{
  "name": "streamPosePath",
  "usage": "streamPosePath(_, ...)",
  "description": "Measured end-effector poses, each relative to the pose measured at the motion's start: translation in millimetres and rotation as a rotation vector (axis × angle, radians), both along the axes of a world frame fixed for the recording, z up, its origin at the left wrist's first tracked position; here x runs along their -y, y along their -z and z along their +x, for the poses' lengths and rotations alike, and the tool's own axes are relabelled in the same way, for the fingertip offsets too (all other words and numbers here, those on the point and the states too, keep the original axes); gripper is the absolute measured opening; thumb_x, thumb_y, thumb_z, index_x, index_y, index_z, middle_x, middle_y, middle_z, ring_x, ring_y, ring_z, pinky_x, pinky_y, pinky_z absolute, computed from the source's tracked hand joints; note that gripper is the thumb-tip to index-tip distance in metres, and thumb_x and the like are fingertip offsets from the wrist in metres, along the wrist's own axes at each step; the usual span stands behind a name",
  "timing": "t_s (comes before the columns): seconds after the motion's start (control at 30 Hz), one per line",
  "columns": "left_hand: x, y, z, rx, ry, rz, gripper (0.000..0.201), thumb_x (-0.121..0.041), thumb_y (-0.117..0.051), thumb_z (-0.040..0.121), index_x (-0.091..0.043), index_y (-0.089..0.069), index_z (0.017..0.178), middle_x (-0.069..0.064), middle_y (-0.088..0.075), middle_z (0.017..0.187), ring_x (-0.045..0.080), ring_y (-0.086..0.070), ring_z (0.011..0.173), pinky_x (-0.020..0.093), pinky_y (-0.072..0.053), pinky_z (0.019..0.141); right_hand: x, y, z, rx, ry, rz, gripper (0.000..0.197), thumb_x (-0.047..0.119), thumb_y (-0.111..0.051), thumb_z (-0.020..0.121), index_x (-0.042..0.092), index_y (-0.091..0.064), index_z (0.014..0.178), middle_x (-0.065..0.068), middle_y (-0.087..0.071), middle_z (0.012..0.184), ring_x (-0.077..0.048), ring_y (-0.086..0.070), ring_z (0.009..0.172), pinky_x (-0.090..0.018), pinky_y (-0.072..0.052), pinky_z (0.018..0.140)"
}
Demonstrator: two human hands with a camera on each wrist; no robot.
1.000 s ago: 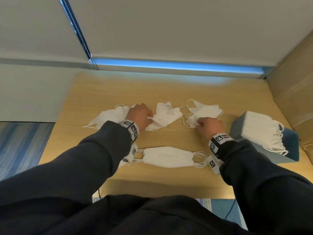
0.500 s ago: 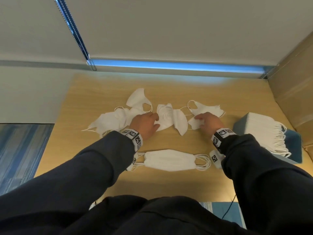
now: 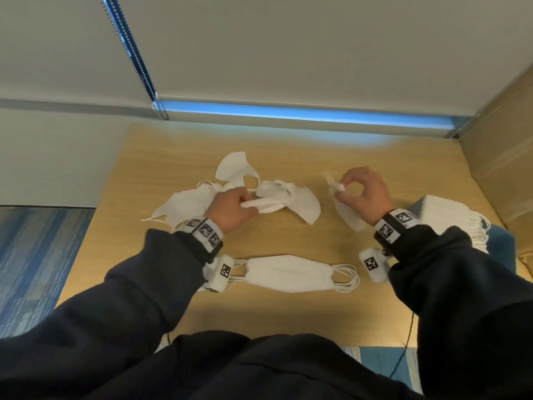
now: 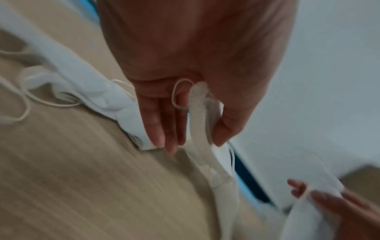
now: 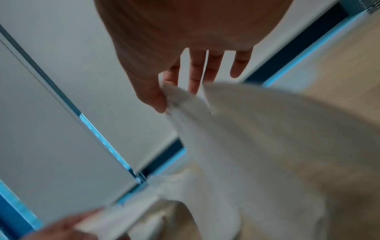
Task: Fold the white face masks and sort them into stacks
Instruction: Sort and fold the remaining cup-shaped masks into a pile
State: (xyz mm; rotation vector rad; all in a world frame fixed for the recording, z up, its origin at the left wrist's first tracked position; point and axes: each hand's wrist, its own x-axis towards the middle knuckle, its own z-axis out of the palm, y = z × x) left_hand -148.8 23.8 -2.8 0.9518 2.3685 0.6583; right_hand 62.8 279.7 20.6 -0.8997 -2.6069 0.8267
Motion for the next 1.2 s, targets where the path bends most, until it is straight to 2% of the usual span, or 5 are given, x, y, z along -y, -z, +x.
streamPosePath(0.17,34.0,-20.4,7.4,0.723,-0.319,0.309,0.027,0.002,-0.075,0.085,-0.014,-0.054,0.088,0.015,-0.065,0.101,0.029,-0.075,0.081,0.031,-0.059,0.058,12.4,-43.9,-0.2,-0.427,0.158,-0.435,0.032,0.016,-0.078,0.086,-0.003,-0.059,0.103,-0.005,-0.073,0.103,-0.02,-0.069,0.095,-0.042,-0.058,0.087)
streamPosePath(0.3,53.4,-20.6,21.7,0.932,-0.426,0.426,0.031,-0.015,-0.085,0.074,-0.009,-0.074,0.102,0.009,-0.07,0.097,0.019,-0.067,0.083,0.029,-0.054,0.068,22.8,-42.3,-1.6,-0.556,0.425,-0.711,0.043,0.016,-0.083,0.081,0.01,-0.053,0.111,-0.007,-0.071,0.108,-0.027,-0.07,0.099,-0.047,-0.059,0.084)
streamPosePath(0.67,89.0,-23.7,42.0,0.847,-0.713,0.643,0.043,-0.003,-0.074,0.086,-0.021,-0.069,0.125,0.004,-0.073,0.113,0.019,-0.068,0.103,0.034,-0.051,0.087,60.6,-24.1,13.3,-0.625,0.751,-1.446,0.042,0.02,-0.071,0.093,0.001,-0.059,0.129,-0.015,-0.072,0.117,-0.03,-0.071,0.106,-0.042,-0.063,0.073)
streamPosePath(0.8,91.6,-29.1,53.1,1.088,-0.631,0.641,0.037,0.001,-0.063,0.092,-0.006,-0.067,0.128,0.014,-0.072,0.125,0.03,-0.068,0.11,0.038,-0.058,0.084,91.7,-18.2,13.2,-0.621,0.655,-1.47,0.04,-0.002,-0.066,0.091,-0.001,-0.058,0.13,-0.019,-0.069,0.126,-0.033,-0.067,0.116,-0.041,-0.061,0.087)
streamPosePath(1.2,74.3,-51.2,74.2,0.792,-0.47,0.635,0.026,-0.002,-0.072,0.088,-0.008,-0.073,0.114,0.009,-0.079,0.105,0.023,-0.075,0.094,0.028,-0.058,0.067,128.8,-16.0,25.9,-0.594,0.528,-1.496,0.031,-0.005,-0.055,0.097,-0.003,-0.061,0.128,-0.023,-0.067,0.128,-0.032,-0.07,0.106,-0.039,-0.062,0.084)
